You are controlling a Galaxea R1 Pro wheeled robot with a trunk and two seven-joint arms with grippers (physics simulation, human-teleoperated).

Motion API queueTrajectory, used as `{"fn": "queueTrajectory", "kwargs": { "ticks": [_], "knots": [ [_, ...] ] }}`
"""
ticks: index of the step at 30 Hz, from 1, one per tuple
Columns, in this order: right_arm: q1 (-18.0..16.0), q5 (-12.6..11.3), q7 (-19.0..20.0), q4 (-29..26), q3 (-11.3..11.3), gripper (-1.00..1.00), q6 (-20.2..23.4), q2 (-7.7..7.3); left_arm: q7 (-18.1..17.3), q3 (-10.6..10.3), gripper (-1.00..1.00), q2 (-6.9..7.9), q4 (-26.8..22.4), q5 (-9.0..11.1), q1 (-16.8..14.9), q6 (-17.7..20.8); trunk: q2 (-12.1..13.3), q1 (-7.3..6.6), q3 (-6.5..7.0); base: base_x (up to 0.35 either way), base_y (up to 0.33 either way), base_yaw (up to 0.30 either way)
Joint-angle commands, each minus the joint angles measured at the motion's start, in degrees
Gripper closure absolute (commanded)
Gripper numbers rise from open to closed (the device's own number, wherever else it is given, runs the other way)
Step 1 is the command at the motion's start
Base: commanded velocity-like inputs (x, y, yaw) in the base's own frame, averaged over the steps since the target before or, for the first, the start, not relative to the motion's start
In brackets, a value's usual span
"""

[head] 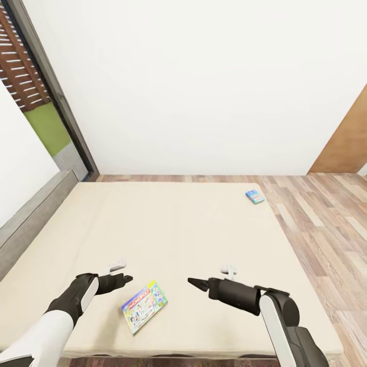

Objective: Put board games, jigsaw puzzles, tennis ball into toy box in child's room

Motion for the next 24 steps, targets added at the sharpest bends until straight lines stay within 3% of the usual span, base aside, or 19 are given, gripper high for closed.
{"fn": "queueTrajectory", "kwargs": {
  "ticks": [1, 9, 24],
  "knots": [
    [0.0, 0.3, 0.5, 0.0, -0.3, -1.0, 0.3, 0.03, 0.0, 0.2, -1.0, -0.01, -0.1, 0.6, 0.0, 0.5, -0.1, 0.03, -0.2, 0.0, 0.0, 0.0],
    [0.0, 0.3, 1.5, 0.0, -2.2, -1.0, 0.3, -0.17, 0.0, 0.1, -1.0, -0.03, -0.1, 0.6, 0.0, 0.5, -0.1, 0.03, -0.95, 0.0, 0.0, 0.0],
    [0.0, 0.3, 1.6, 0.4, -2.8, -1.0, 0.2, -0.33, -0.4, 0.0, -1.0, -0.08, -0.1, 0.6, 0.0, 0.5, -0.1, 0.03, -2.37, 0.0, 0.0, 0.0]
  ]
}}
